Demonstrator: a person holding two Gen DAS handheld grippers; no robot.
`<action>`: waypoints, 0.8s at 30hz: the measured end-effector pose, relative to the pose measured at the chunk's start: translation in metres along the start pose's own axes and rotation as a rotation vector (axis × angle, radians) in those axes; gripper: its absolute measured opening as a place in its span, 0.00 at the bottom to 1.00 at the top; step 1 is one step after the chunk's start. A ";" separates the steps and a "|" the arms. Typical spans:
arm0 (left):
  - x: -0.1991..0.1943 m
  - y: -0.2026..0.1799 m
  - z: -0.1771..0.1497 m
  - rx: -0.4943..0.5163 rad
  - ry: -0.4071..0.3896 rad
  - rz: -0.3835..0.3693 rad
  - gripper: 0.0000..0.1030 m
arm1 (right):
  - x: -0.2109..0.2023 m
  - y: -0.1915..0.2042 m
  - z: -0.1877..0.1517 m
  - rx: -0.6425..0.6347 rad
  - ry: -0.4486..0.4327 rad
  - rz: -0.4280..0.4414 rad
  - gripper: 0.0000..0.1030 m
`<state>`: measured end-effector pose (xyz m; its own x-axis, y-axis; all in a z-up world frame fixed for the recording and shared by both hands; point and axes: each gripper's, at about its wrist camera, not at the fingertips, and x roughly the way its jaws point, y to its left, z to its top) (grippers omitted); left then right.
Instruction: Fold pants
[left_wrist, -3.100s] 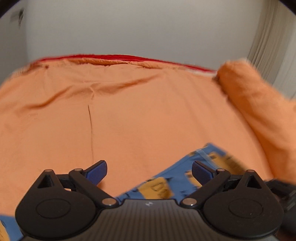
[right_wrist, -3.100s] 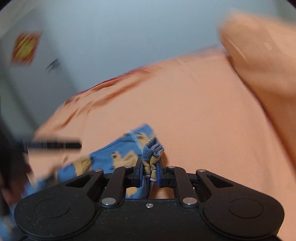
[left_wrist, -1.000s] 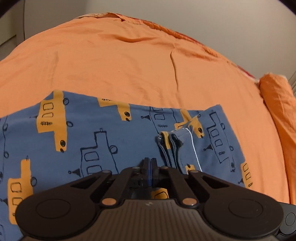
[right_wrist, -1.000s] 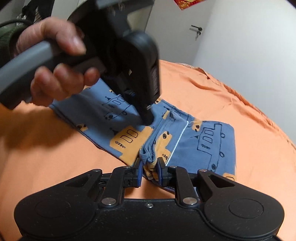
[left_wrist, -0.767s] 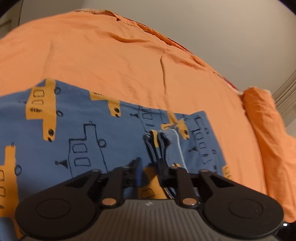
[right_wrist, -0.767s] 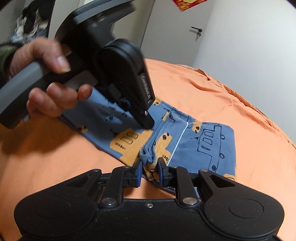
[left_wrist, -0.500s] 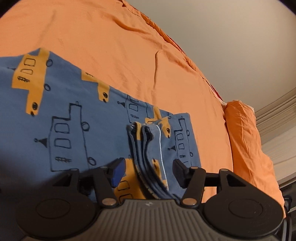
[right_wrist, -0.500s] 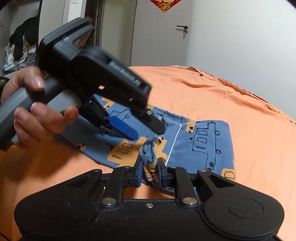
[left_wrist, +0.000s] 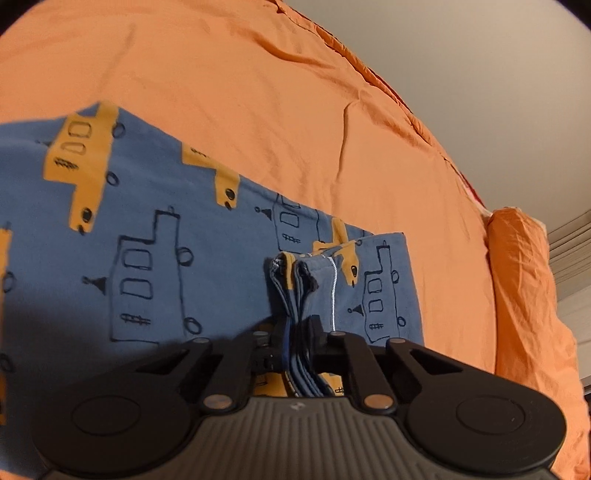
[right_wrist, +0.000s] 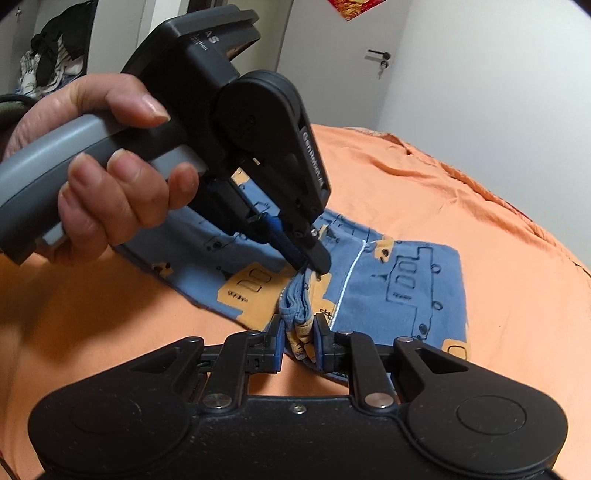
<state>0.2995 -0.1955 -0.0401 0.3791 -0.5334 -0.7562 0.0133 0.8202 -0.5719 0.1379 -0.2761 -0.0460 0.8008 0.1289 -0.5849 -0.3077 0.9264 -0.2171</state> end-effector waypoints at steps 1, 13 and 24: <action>-0.006 -0.001 0.000 0.014 -0.008 0.022 0.09 | -0.002 0.002 0.002 0.002 -0.007 0.000 0.15; -0.097 0.051 0.004 0.072 -0.089 0.222 0.09 | 0.011 0.065 0.048 -0.053 -0.099 0.224 0.14; -0.106 0.085 -0.016 0.101 -0.186 0.299 0.59 | 0.030 0.105 0.053 -0.195 -0.060 0.301 0.21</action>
<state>0.2455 -0.0720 -0.0137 0.5416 -0.2282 -0.8091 -0.0359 0.9553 -0.2935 0.1570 -0.1562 -0.0449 0.6860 0.4117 -0.5999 -0.6220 0.7597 -0.1898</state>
